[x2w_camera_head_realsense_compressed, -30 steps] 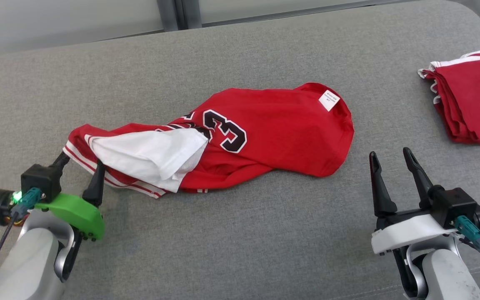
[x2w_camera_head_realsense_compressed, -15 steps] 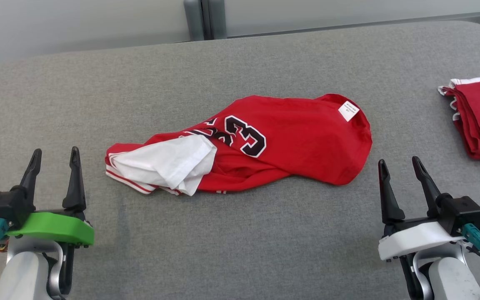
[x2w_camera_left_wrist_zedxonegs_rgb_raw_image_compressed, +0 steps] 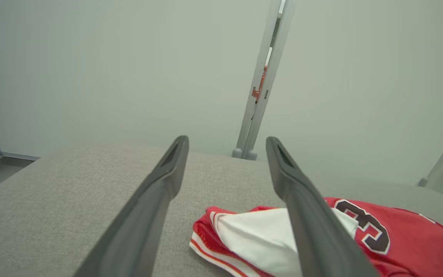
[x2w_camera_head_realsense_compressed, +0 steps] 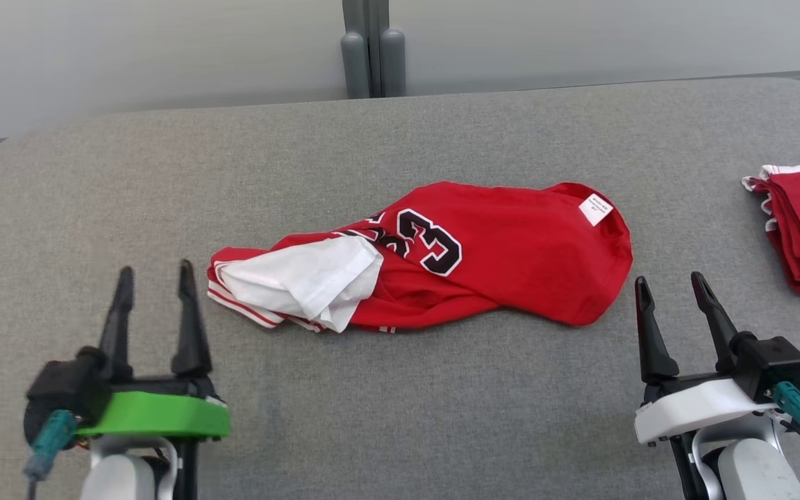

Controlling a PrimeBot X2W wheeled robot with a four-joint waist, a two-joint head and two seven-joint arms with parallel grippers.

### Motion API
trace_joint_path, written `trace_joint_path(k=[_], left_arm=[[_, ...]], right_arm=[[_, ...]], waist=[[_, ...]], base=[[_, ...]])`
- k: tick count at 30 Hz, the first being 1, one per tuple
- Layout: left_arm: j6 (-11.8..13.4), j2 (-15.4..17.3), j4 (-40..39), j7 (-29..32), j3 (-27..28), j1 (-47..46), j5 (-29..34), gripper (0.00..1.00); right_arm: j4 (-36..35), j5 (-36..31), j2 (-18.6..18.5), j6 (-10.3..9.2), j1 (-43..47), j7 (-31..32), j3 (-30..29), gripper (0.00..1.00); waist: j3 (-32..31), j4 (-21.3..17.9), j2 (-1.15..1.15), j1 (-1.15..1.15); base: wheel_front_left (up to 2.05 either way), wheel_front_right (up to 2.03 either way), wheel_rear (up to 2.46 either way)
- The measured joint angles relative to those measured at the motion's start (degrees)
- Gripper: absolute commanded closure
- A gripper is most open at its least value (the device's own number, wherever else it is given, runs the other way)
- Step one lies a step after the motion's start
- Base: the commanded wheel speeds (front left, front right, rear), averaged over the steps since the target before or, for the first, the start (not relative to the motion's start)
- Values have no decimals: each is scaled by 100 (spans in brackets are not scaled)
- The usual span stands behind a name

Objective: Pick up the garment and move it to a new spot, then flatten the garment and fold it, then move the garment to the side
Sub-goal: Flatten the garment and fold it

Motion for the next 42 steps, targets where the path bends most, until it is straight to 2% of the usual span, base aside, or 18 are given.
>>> trace_joint_path(k=[4,8,11,20,23,30,34,35,36,42], left_arm=[[-7,-36,281,1,-447,148,140,0],[-7,-36,369,0,-453,152,109,0],[-7,-37,370,1,-442,152,97,0],[-8,-37,304,0,-482,141,114,0],[-8,-40,325,0,-589,129,104,0],[-8,-41,331,0,-636,97,87,0],[-8,-41,311,0,-636,43,88,0],[-8,-41,309,1,-635,36,88,0],[-8,-41,309,0,-638,30,89,0],[-8,-41,308,1,-632,7,100,0]], right_arm=[[79,23,-5,0,32,-1,48,0],[252,37,-48,0,69,-1,121,0],[668,108,-109,0,28,8,196,0],[1844,925,-86,-1,-1035,1124,385,0],[2221,960,-79,-1,-1280,1348,441,0],[2778,1328,-91,-1,-1636,1321,735,0],[2866,1529,-157,-1,-1926,1150,1076,0],[2867,1584,-175,-1,-2004,1078,1150,91],[2863,1612,-203,-1,-2052,1007,1211,100],[2521,1694,-450,-1,-2124,285,1163,100]], waist=[[-87,-50,0,0],[-115,-112,0,0],[-95,-135,0,0],[71,-69,0,0],[120,23,0,0],[240,243,0,0],[337,317,0,0],[361,333,0,0],[377,345,0,0],[400,423,0,0]], base=[[0,0,0],[0,0,0],[0,0,0],[0,0,0],[0,0,0],[0,0,0],[0,0,0],[0,0,0],[0,0,0],[0,0,0]])
